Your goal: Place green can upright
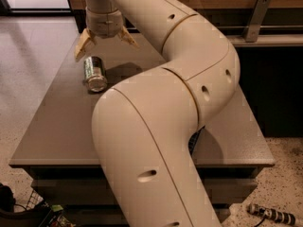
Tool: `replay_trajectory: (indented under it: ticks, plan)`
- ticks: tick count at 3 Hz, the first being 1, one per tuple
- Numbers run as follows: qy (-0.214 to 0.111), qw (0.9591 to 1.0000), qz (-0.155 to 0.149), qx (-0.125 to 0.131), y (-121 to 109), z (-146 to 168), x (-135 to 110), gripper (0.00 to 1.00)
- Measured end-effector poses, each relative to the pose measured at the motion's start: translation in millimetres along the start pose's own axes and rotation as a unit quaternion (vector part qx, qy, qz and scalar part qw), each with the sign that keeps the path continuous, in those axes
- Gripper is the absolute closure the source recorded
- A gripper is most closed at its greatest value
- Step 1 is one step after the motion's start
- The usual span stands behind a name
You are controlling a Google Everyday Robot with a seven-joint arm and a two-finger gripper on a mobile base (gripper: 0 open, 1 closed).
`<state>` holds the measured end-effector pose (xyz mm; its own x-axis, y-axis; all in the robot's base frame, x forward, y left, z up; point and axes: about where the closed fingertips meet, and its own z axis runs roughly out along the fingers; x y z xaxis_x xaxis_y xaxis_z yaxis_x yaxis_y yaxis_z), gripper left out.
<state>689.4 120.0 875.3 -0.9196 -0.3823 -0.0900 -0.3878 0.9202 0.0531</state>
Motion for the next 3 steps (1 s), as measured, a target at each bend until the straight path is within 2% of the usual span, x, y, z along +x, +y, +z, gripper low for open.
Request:
replay_trajectory:
  ticks: [1, 3]
  plan:
    - [0.013, 0.9999, -0.001, -0.006, 10, 5, 3, 0.00]
    - [0.056, 0.9983, -0.002, -0.013, 14, 27, 26, 0.00]
